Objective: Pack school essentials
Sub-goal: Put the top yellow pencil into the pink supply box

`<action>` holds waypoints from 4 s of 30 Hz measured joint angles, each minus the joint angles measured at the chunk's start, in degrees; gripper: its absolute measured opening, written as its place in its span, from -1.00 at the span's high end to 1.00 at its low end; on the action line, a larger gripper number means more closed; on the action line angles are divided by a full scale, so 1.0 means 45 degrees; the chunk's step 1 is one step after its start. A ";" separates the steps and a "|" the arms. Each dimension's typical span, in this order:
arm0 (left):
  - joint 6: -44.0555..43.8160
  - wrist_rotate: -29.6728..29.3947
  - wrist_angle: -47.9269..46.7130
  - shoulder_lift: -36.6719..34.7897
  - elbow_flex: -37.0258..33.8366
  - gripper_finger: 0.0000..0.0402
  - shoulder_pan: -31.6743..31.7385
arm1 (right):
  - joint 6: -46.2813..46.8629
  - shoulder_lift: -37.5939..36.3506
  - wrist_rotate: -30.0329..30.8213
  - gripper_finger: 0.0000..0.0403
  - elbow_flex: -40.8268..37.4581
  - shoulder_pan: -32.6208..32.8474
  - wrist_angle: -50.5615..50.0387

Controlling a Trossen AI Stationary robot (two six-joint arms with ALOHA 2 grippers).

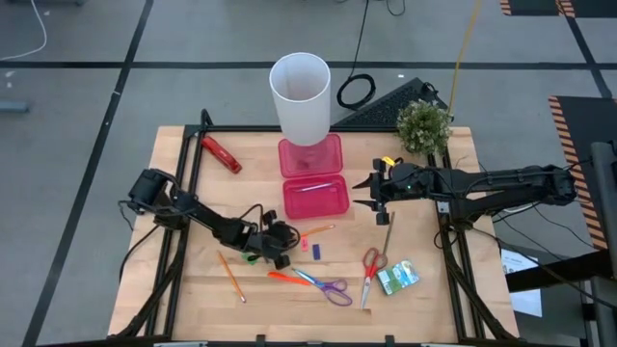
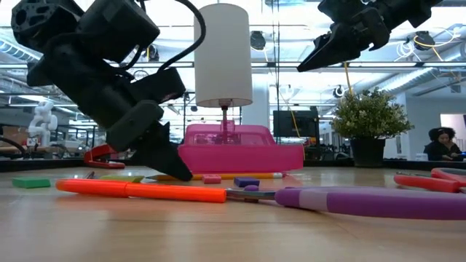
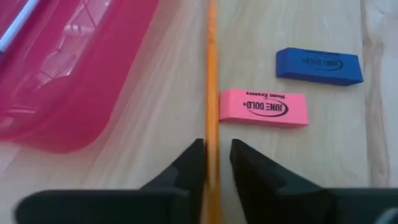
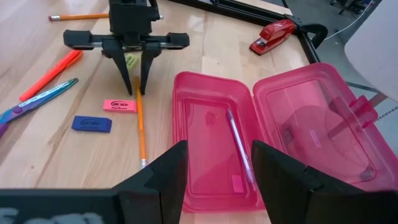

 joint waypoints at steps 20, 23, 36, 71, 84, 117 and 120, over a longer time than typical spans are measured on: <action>0.3566 0.0367 -0.0193 -0.3057 -0.0008 0.98 0.0313 | -0.0010 0.0000 0.0000 0.16 0.0000 -0.0004 -0.0005; 0.4385 0.0322 -0.0281 -0.3939 -0.0014 0.99 0.0681 | -0.0010 -0.0002 0.0000 0.16 0.0000 -0.0004 -0.0003; 0.1448 0.2076 -0.2888 -0.4285 -0.0015 0.90 0.1056 | -0.0010 0.0000 0.0000 0.16 0.0000 -0.0004 -0.0512; -0.0043 0.2570 -0.5038 -0.0061 0.2259 0.92 0.1515 | -0.0243 0.0000 -0.0017 0.16 0.0000 -0.0004 -0.0475; 0.1166 0.2940 -0.5367 -0.1810 0.2132 0.91 0.1506 | -0.0243 0.0000 -0.0039 0.16 0.0000 -0.0004 -0.0476; 0.5479 0.5286 -0.3010 -0.1834 0.2191 0.86 0.6552 | -0.0277 0.0000 -0.0005 0.16 0.0000 -0.0003 -0.0457; 0.5312 0.5275 -0.3324 -0.1680 0.2191 0.85 0.6687 | -0.0166 -0.0002 -0.0008 0.16 0.0000 -0.0002 -0.0461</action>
